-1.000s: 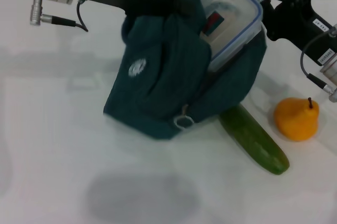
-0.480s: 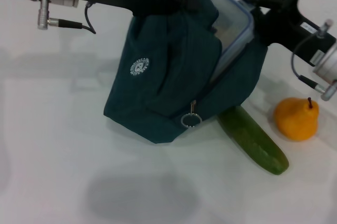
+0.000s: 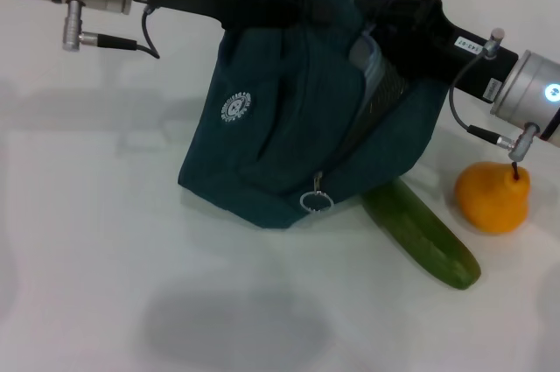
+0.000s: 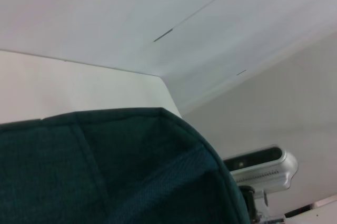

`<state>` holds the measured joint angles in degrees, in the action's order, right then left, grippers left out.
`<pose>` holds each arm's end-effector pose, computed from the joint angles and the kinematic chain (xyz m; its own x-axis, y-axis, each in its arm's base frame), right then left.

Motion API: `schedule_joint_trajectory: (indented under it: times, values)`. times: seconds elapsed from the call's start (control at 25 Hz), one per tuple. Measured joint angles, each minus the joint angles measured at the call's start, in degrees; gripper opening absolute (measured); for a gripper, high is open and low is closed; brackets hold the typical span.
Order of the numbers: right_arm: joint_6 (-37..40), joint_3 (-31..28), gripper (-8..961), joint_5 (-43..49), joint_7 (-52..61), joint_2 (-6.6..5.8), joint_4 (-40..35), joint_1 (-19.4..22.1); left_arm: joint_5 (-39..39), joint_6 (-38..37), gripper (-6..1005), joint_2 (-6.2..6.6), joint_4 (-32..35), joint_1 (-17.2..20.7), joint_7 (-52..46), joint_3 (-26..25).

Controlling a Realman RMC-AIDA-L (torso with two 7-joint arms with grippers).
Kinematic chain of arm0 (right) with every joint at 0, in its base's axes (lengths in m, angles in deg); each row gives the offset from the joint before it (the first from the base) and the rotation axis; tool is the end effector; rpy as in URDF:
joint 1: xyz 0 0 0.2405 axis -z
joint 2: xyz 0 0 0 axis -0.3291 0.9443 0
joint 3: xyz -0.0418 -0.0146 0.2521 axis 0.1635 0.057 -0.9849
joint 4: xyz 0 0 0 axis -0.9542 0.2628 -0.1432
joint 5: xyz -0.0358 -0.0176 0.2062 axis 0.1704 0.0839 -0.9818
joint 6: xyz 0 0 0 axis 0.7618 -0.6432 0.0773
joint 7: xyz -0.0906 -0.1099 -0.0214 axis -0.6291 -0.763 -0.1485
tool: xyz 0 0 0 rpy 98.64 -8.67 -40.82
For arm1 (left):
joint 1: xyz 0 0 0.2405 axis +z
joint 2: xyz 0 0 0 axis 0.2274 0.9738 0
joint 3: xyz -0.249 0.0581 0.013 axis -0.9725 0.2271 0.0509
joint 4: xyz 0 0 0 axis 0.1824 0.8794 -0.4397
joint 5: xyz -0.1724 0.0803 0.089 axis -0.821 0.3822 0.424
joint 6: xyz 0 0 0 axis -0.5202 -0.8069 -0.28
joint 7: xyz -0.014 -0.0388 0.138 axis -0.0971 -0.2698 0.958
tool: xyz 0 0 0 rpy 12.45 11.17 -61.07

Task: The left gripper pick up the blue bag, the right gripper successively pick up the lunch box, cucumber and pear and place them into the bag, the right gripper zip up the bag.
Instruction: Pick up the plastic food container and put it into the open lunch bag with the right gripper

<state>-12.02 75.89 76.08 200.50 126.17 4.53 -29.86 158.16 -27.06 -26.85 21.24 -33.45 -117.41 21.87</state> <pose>0.1809 0.3853 -0.0547 -0.2150 -0.8241 -0.5241 -0.7348 -0.2170 0.6426 -0.1398 0.3944 0.0404 0.3600 0.8823 0.3031 0.8388 -0.4484 0.3090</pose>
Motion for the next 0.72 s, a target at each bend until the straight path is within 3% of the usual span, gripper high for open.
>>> schedule_joint_trajectory:
  times: [0.72]
  values:
    - [1.1,14.1,110,-0.1,0.3,-0.20,-11.0,-3.3,-0.4,-1.6,81,0.03,-0.5,0.0,0.1,-0.4]
